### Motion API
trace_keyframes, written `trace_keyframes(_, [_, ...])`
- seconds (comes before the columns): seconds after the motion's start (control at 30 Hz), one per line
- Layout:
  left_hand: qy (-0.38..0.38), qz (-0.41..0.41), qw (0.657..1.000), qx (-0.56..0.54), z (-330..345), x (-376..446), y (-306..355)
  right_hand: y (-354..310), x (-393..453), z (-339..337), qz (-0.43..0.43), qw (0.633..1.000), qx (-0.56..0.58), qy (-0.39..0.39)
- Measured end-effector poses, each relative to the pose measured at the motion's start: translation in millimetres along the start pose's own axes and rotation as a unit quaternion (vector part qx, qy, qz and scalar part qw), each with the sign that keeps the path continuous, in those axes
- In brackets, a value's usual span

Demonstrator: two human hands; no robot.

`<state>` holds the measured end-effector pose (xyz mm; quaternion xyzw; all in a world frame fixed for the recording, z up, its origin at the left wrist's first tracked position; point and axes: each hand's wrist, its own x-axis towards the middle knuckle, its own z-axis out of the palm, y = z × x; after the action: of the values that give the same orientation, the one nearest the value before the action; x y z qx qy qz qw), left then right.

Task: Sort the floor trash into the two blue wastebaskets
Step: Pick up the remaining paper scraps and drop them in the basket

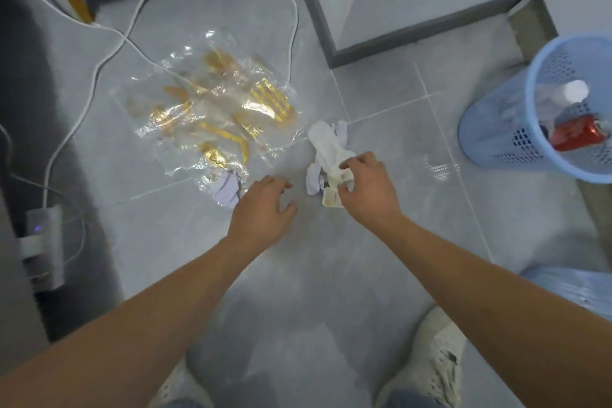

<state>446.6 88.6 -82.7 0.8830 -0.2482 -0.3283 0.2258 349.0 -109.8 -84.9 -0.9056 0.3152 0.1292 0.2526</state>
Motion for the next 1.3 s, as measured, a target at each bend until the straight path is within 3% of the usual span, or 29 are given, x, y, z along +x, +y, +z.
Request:
trace_keyframes(0.23, [0.038,-0.026,0.997,-0.06,68,72,18,9,71,29,0.07,0.996,0.051,0.026])
trace_keyframes(0.5, [0.043,-0.017,0.996,-0.071,82,80,8,33,63,26,0.079,0.987,0.139,0.034])
trace_keyframes(0.63, [0.07,-0.026,0.996,-0.057,69,68,2,55,44,15,0.089,0.985,0.109,0.096])
trace_keyframes(0.83, [0.089,-0.045,0.995,-0.03,60,61,4,85,25,11,0.153,0.982,0.066,0.09])
trace_keyframes(1.13, [0.117,0.04,0.992,-0.039,60,102,27,67,55,26,0.027,0.995,-0.023,0.093])
trace_keyframes(1.3, [0.114,0.062,0.991,-0.036,52,122,43,84,63,25,0.056,0.997,0.003,0.052])
